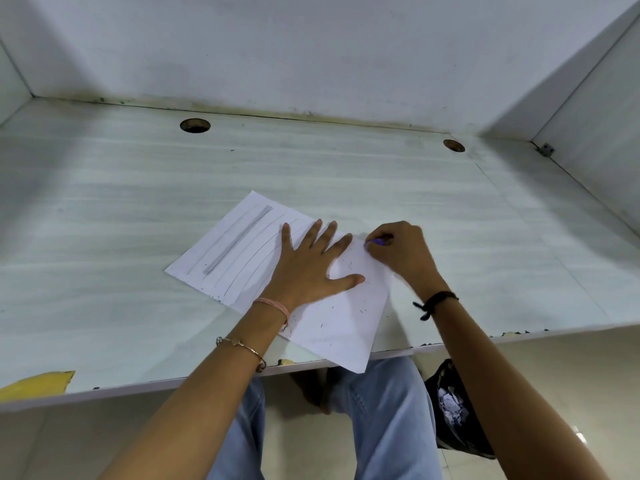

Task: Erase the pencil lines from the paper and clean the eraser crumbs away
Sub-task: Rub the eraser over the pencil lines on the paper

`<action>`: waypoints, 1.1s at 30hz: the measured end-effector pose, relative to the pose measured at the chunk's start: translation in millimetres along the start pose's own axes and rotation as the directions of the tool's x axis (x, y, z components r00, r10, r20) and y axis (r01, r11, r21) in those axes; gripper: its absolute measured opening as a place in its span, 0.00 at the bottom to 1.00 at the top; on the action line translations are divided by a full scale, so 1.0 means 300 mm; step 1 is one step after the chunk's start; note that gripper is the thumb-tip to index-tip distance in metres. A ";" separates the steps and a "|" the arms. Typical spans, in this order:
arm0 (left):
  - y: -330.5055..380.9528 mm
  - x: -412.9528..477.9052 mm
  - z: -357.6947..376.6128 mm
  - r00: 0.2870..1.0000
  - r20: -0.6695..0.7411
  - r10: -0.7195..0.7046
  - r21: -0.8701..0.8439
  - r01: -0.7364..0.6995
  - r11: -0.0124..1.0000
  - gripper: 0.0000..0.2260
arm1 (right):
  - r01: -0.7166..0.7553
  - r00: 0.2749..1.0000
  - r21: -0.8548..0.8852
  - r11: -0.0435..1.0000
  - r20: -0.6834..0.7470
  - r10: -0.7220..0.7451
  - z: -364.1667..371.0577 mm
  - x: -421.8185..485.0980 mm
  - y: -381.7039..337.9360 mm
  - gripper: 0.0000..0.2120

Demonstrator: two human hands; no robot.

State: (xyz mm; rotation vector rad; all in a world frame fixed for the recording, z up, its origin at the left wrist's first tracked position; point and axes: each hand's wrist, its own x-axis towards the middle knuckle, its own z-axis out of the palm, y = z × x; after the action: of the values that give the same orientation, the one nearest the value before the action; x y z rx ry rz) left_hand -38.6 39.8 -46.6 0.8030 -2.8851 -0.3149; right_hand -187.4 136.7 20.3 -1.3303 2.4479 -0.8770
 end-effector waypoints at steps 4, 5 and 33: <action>-0.002 0.000 -0.001 1.000 -0.003 0.004 0.008 -0.004 1.000 0.37 | 0.004 1.000 -0.005 1.000 0.005 -0.004 -0.010 0.014 -0.016 0.04; -0.002 0.000 0.000 1.000 -0.002 0.007 0.019 -0.007 1.000 0.38 | 0.043 0.998 -0.001 0.999 0.046 -0.043 0.010 -0.007 -0.037 0.04; -0.026 -0.040 -0.116 0.995 -0.022 -0.098 -0.691 0.056 0.720 0.18 | 0.031 0.994 0.297 0.954 0.088 -0.059 0.090 -0.099 -0.080 0.03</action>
State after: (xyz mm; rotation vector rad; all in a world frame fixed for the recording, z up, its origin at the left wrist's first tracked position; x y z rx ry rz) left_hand -18.3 33.7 -15.5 0.7484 -2.3562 -1.2622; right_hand -141.8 140.5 10.5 -1.2899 2.1203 -1.1119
